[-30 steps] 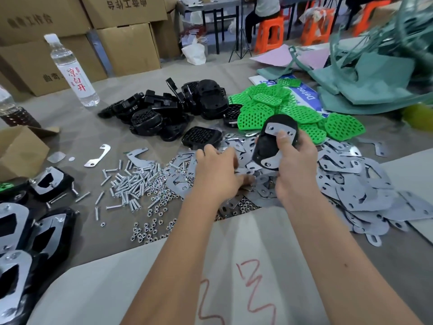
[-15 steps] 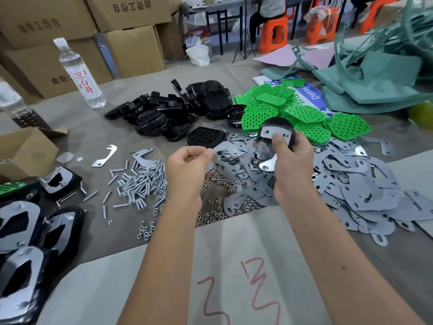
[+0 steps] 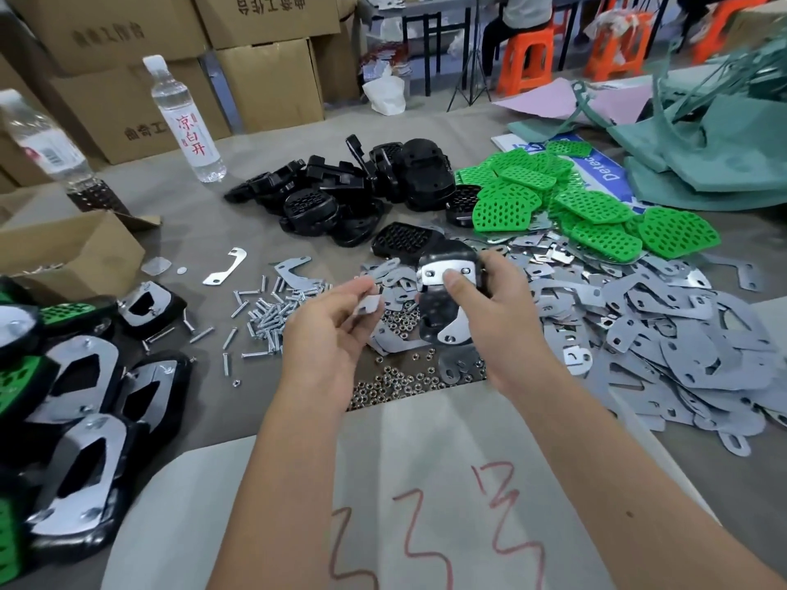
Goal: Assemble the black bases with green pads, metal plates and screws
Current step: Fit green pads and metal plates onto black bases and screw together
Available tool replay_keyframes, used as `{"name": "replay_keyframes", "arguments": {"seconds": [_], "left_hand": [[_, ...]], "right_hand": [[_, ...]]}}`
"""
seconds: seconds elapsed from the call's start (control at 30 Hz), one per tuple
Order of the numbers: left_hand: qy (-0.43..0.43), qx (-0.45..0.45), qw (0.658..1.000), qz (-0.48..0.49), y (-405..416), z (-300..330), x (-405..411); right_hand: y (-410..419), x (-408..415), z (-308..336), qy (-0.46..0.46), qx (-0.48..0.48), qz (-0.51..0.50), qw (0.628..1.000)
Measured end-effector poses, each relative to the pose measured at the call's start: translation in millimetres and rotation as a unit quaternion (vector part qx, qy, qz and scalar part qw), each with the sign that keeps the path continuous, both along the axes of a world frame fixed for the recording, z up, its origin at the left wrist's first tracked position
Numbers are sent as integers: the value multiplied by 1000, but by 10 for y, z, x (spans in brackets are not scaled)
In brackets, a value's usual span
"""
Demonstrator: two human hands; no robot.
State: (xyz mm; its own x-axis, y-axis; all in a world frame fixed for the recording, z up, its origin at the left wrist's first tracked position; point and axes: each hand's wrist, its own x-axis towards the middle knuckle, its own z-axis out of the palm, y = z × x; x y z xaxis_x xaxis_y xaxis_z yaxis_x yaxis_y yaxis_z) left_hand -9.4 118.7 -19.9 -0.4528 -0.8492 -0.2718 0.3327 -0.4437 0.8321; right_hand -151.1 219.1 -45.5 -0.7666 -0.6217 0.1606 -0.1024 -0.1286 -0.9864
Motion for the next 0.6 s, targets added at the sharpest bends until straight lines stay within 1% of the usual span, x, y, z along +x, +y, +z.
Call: {"name": "replay_keyframes", "arguments": {"seconds": [0.03, 0.07, 0.13, 0.2, 0.23, 0.33, 0.4, 0.43, 0.47, 0.5, 0.53, 0.57, 0.6], "left_hand": [[16, -5, 1000, -19, -26, -14, 55], [14, -28, 999, -39, -47, -36, 100], [-49, -116, 991, -56, -55, -114, 158], [-139, -216, 966, -13, -54, -186, 173], [-168, -254, 952, 13, -71, -216, 177], [-179, -343, 920, 69, -128, -278, 192], [-205, -411, 882, 103, -139, -264, 207], [-195, -418, 882, 99, -138, -255, 205], [-161, -395, 901, 77, -116, -236, 197], [-114, -351, 928, 42, -75, -207, 182], [-77, -309, 948, 5, -39, -186, 167], [-57, -280, 958, -33, -3, -162, 151], [-60, -269, 959, -63, 31, -153, 130]], "right_hand": [[-7, 5, -4, 4, 1, 4, 1000], [-9, 6, -6, 7, 2, 6, 1000], [-14, 3, -1, 6, 12, 6, 1000], [-12, 8, 7, -6, 15, 9, 1000], [-13, 13, 3, -14, 14, 14, 1000], [-9, 34, -8, -3, 19, 29, 999], [-15, 48, -16, 12, 23, 27, 999], [-21, 52, -19, 16, 22, 22, 999], [-25, 60, -20, 18, 22, 20, 999], [-31, 66, -24, 22, 24, 19, 999], [-35, 80, -23, 28, 26, 21, 999], [-35, 97, -20, 34, 27, 23, 999], [-32, 115, -15, 38, 24, 26, 999]]}}
